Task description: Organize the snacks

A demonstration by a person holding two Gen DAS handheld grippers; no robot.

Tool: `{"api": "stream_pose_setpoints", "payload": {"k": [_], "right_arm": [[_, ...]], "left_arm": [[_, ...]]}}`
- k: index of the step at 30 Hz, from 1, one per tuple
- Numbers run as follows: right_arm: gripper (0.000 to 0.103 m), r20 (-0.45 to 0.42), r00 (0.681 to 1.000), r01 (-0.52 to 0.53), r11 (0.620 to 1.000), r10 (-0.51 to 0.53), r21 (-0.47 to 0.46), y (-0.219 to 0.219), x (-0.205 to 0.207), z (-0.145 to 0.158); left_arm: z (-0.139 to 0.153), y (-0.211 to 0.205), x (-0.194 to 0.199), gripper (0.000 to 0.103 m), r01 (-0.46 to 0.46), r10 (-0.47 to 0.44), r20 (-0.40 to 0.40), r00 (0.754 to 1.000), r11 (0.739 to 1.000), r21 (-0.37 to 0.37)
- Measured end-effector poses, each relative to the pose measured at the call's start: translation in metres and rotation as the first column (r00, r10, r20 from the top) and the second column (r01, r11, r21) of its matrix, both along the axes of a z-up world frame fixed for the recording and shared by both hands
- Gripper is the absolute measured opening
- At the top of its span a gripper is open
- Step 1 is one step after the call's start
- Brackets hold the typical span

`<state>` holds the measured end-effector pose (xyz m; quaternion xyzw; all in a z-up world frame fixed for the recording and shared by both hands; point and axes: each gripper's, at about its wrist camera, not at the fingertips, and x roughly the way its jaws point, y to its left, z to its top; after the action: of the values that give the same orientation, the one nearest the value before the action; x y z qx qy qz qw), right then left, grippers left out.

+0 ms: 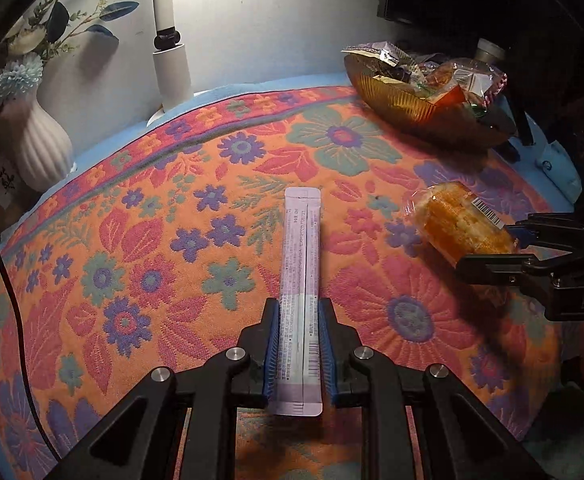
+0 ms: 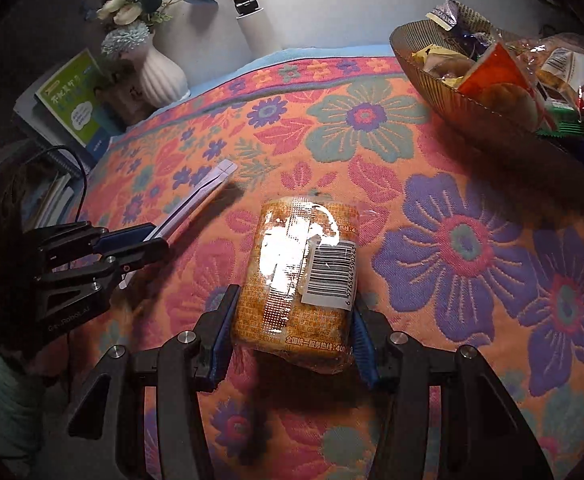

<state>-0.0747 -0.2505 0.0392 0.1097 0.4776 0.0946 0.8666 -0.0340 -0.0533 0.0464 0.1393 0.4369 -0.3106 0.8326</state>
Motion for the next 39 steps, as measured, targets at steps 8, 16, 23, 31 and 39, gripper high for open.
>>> {"api": "stream_pose_setpoints", "payload": {"k": [8, 16, 23, 31, 39], "right_arm": [[0.049, 0.106, 0.993, 0.051, 0.999, -0.051, 0.004, -0.040, -0.030, 0.044], [0.049, 0.286, 0.943, 0.196, 0.978, -0.170, -0.068, -0.102, -0.012, 0.108], [0.049, 0.343, 0.891, 0.343, 0.936, -0.298, -0.077, -0.162, 0.040, 0.139], [0.058, 0.302, 0.890, 0.363, 0.932, -0.341, -0.018, -0.200, 0.110, 0.137], [0.067, 0.247, 0.913, 0.326, 0.945, -0.325, 0.036, -0.202, 0.108, 0.123]], "left_arm": [[0.056, -0.048, -0.020, 0.018, 0.057, -0.052, 0.084, 0.995, 0.997, -0.053], [0.113, -0.133, 0.008, 0.018, 0.129, -0.107, 0.194, 0.975, 0.986, -0.102], [0.126, -0.198, 0.064, 0.018, 0.141, -0.115, 0.190, 0.975, 0.981, -0.129], [0.106, -0.247, 0.102, 0.021, 0.206, -0.185, 0.181, 0.966, 0.973, -0.104], [0.088, -0.229, 0.111, 0.058, 0.151, -0.136, 0.124, 0.983, 0.982, -0.116]]}}
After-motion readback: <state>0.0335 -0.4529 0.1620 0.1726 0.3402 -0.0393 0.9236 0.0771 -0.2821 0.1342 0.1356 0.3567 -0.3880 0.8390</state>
